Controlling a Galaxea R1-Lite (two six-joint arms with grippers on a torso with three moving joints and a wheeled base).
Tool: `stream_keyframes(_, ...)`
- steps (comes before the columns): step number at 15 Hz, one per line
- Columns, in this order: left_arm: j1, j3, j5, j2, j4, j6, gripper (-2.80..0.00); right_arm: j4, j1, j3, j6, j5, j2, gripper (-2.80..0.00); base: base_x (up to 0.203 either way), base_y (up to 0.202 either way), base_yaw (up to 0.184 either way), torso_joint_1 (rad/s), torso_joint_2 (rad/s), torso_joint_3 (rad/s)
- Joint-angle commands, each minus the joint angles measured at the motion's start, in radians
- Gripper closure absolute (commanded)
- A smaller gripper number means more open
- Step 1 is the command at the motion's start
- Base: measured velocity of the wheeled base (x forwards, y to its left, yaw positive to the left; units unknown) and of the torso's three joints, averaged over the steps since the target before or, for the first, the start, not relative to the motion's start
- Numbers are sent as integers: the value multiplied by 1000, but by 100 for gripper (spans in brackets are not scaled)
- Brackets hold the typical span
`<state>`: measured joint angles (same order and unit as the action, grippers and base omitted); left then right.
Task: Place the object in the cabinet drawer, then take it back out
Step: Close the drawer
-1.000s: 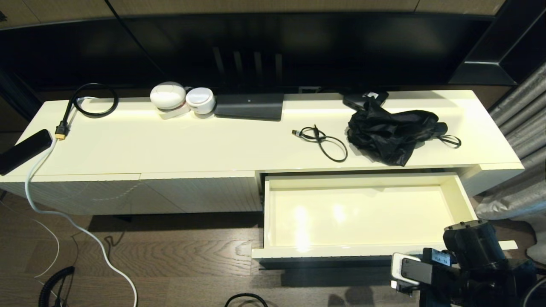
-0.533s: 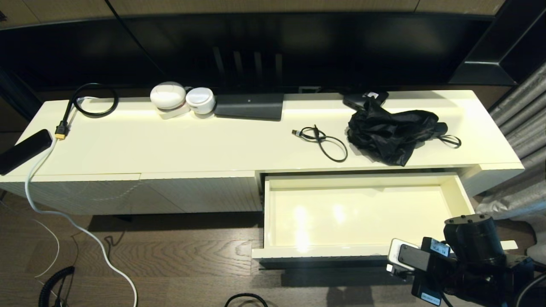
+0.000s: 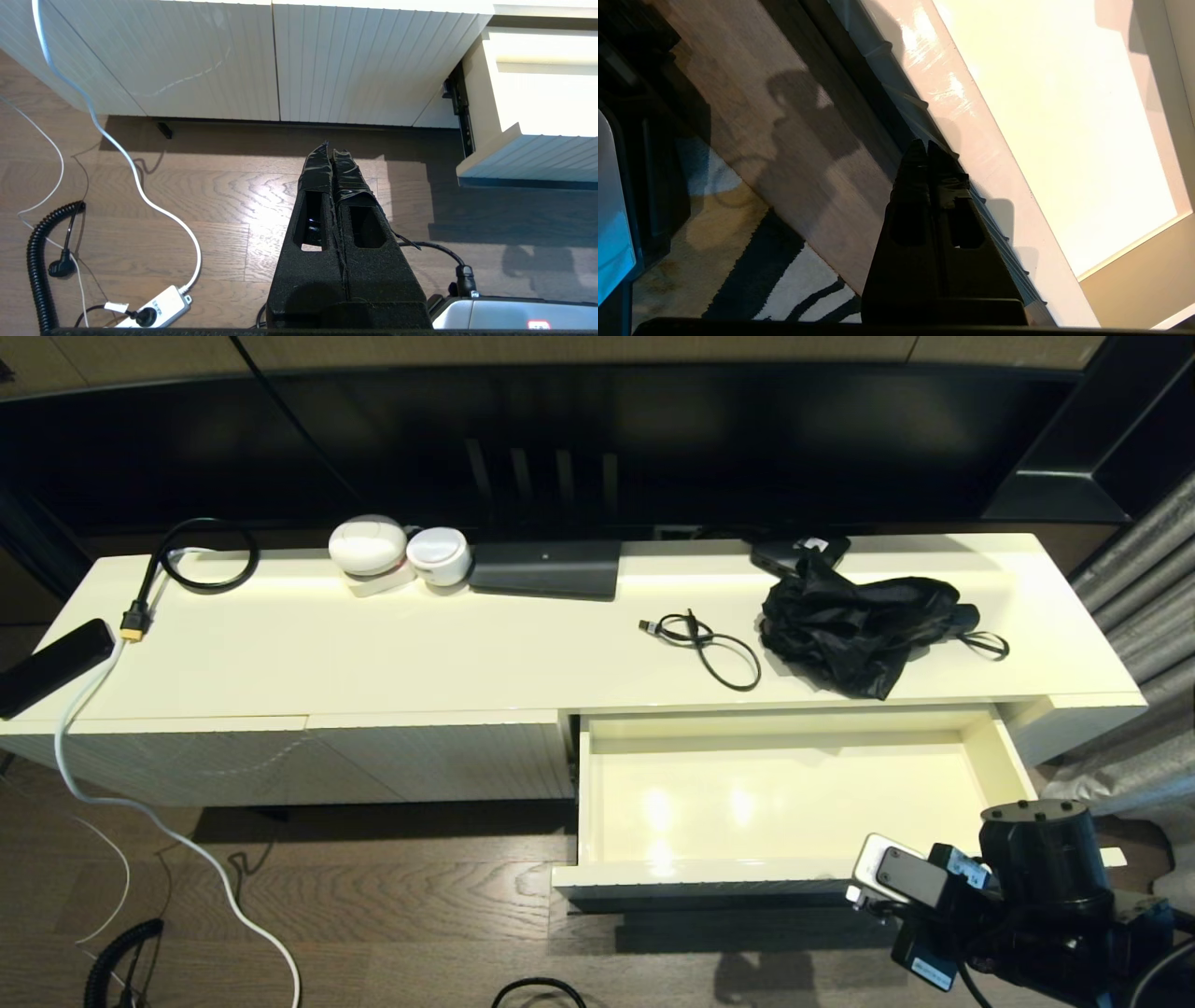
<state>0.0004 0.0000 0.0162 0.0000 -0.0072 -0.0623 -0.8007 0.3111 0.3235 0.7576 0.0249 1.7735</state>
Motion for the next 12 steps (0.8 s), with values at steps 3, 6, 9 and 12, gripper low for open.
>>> stream_keyframes(3,1,0,1,0,0,-1,0,-22,0,8,-5,35,31,0,0,0,0,0,0,0)
stream_keyframes(6,0,0,1,0,0,-1,0,-53,0,12,-10,36,58,0,0,0,0,0,0,0)
stream_keyframes(9,1,0,1,0,0,-1,0,-97,0,44,-41,72,89,0,0,0,0,0,0,0)
stream_keyframes(12,1,0,1,0,0,-1,0,-98,0,80,-94,86,90,0,0,0,0,0,0,0)
